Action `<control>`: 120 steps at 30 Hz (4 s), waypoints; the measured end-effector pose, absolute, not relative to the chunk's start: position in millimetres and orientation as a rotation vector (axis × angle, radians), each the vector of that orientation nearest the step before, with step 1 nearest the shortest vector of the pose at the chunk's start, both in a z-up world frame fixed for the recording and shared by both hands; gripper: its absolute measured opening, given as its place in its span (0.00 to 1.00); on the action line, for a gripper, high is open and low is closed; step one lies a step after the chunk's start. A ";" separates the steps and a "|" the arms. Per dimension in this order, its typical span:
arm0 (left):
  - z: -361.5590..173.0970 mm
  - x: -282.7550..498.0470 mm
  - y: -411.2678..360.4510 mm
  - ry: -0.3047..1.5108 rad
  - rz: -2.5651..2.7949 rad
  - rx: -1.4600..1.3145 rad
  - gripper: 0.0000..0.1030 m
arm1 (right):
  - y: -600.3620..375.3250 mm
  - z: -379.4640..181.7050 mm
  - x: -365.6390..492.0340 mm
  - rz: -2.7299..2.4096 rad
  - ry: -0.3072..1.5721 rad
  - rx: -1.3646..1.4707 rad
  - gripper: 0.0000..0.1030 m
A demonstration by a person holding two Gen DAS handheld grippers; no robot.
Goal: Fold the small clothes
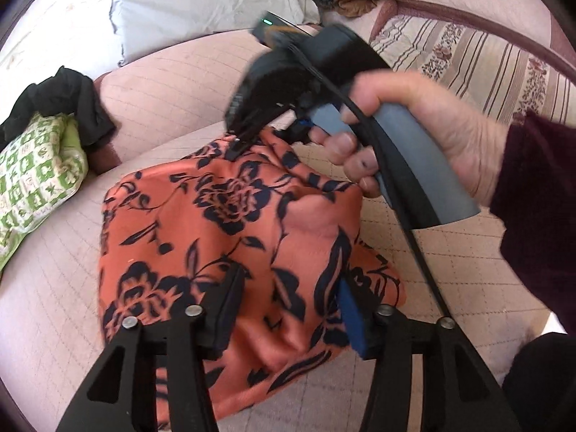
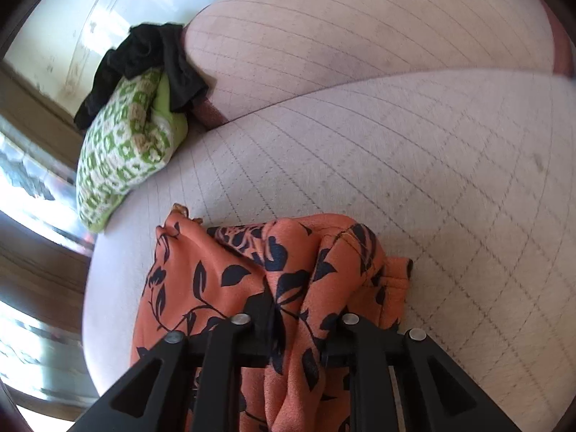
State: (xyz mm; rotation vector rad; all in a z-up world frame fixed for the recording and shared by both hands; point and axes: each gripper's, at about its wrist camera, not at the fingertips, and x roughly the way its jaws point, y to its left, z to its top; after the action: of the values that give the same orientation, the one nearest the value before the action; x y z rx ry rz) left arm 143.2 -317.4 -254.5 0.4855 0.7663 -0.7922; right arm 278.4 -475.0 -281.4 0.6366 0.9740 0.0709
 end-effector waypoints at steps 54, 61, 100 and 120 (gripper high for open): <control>-267.0 229.9 -196.8 0.875 -0.353 0.342 0.70 | -389.2 -252.5 143.7 -0.001 1.066 0.385 0.27; -269.0 231.0 -197.1 0.878 -0.360 0.328 0.75 | -414.8 -236.4 212.9 -0.091 0.973 0.468 0.27; -271.8 245.7 -190.0 0.856 -0.434 0.205 0.85 | -493.2 -333.0 122.3 0.054 0.831 1.100 0.87; -292.0 284.1 -201.9 1.085 -0.721 -0.083 0.85 | -434.3 -330.8 175.3 0.241 0.790 0.913 0.87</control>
State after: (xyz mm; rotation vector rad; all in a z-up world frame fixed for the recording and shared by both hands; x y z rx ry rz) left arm 284.1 -201.9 -292.0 -0.0832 1.0854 -0.7208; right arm 175.3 -434.3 -330.8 0.9127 0.7900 0.2411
